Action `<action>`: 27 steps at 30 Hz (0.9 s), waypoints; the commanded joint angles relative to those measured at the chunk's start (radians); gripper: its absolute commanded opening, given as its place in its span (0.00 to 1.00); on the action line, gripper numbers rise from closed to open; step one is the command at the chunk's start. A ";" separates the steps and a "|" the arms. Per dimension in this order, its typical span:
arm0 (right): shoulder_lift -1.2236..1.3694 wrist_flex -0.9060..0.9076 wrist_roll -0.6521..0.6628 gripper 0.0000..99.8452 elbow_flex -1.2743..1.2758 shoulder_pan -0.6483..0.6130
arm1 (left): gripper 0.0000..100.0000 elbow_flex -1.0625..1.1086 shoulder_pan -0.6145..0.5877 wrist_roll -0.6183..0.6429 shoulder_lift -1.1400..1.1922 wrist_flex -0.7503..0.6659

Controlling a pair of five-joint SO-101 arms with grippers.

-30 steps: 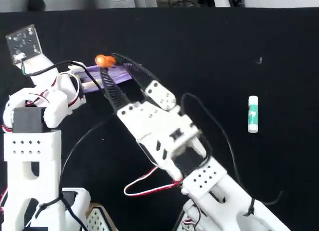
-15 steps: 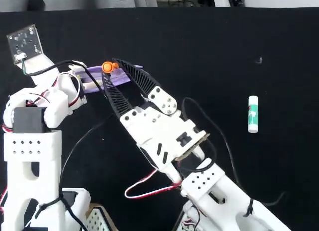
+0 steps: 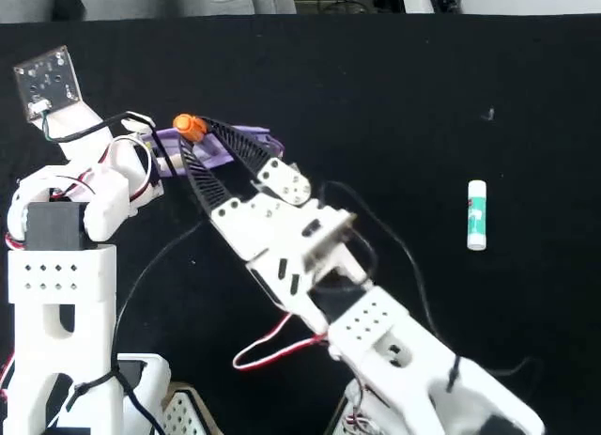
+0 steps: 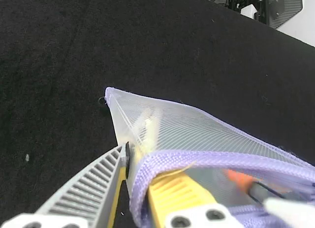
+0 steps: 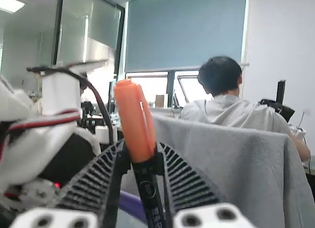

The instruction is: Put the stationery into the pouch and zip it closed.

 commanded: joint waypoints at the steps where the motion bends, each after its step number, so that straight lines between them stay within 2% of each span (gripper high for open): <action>1: 0.117 0.005 -0.008 0.02 -0.081 0.034 | 0.03 -0.007 0.005 0.014 -0.018 -0.006; 7: 0.209 -0.063 -0.003 0.03 -0.099 0.043 | 0.03 -0.007 0.004 0.014 -0.018 -0.006; 13: 0.163 -0.063 -0.002 0.24 -0.073 0.040 | 0.03 0.002 0.004 0.014 -0.018 -0.008; 23: -0.010 -0.061 -0.002 0.21 -0.018 0.043 | 0.03 0.027 -0.008 0.014 -0.018 -0.044; 25: -0.059 -0.005 -0.002 0.21 -0.024 0.063 | 0.03 0.025 -0.036 0.014 -0.018 -0.044; 27: -0.114 0.126 -0.002 0.21 -0.054 0.083 | 0.03 0.027 -0.076 0.014 -0.018 -0.058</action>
